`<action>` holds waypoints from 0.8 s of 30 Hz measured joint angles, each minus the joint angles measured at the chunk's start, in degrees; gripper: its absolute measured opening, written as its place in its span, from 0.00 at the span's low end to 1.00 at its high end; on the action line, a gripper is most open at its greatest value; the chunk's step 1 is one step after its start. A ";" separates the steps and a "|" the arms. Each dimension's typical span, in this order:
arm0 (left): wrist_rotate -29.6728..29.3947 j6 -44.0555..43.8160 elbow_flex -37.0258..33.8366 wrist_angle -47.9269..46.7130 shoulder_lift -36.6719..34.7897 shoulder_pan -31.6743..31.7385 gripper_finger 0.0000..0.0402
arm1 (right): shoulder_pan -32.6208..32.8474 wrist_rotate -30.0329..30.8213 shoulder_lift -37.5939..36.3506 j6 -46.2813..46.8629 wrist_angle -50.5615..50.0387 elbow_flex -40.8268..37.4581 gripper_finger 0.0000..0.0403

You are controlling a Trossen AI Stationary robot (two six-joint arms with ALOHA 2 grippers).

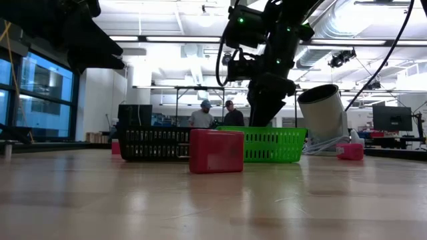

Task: Pick & Place Office items
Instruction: Put the right pink charger adapter into the black bin

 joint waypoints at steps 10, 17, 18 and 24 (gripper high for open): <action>0.00 -0.01 0.00 0.00 0.00 0.02 0.51 | -0.02 0.04 0.00 -1.22 0.16 0.06 0.51; 0.00 0.00 0.00 0.00 0.00 0.00 0.51 | -0.01 0.04 -1.15 -3.46 -0.27 2.26 0.51; 0.00 0.00 0.00 0.00 0.00 0.00 0.51 | -0.02 0.02 -1.55 -3.50 -0.08 2.43 0.51; 0.00 -0.02 -0.02 0.17 0.00 0.02 0.51 | 0.11 0.17 -4.04 -3.48 -0.14 2.53 0.51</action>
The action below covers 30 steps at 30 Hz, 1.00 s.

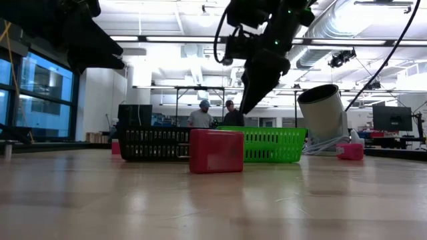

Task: Pick & Place Office items
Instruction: Put the right pink charger adapter into the black bin

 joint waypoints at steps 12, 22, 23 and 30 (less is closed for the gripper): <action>0.00 0.00 0.02 0.04 -0.02 -0.02 0.51 | 0.77 -0.13 -0.29 0.41 0.48 0.00 0.51; 0.00 0.02 0.02 0.05 0.00 0.00 0.51 | 1.95 -0.44 -0.29 -1.50 0.98 0.00 0.51; 0.00 0.01 0.02 0.05 0.00 0.00 0.51 | 1.95 -0.38 -0.33 -1.57 0.96 0.00 0.51; 0.00 0.01 0.02 0.12 -0.02 -0.02 0.51 | 0.59 2.93 -4.43 3.94 -2.22 -0.04 0.51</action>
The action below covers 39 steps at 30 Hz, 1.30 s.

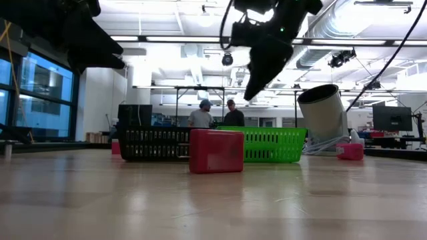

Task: Pick & Place Office items
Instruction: Put the right pink charger adapter into the black bin

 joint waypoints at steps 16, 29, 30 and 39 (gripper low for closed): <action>0.00 -0.01 -0.01 0.63 0.01 0.00 0.51 | -3.31 6.55 -6.74 21.61 -19.98 0.02 0.51; 0.00 0.01 -0.02 0.60 0.00 0.00 0.51 | -5.64 7.09 -6.70 38.69 -31.41 -0.04 0.51; 0.00 -0.01 -0.02 0.60 0.02 0.01 0.51 | -5.66 7.31 -6.70 40.95 -32.35 -0.04 0.51; 0.00 -0.01 0.00 0.58 0.02 0.00 0.51 | -4.78 6.92 -6.70 52.41 -38.16 -0.04 0.51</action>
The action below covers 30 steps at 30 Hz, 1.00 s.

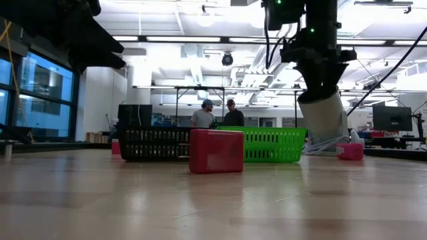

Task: Pick & Place Office items
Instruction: Put the right pink charger adapter into the black bin

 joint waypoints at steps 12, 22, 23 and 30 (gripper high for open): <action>0.00 0.00 -0.02 0.00 -0.02 0.00 0.51 | 9.48 7.62 -0.32 20.84 -4.91 -3.76 0.51; 0.00 0.02 -0.02 0.00 0.00 0.02 0.51 | 10.41 5.92 -9.55 25.29 7.83 -19.95 0.51; 0.00 0.02 -0.01 0.00 -0.01 0.00 0.51 | 10.14 5.95 -10.59 25.29 9.40 -21.40 0.51; 0.00 0.00 -0.01 0.00 0.00 0.01 0.51 | 8.89 6.76 -13.25 24.78 16.08 -29.00 0.51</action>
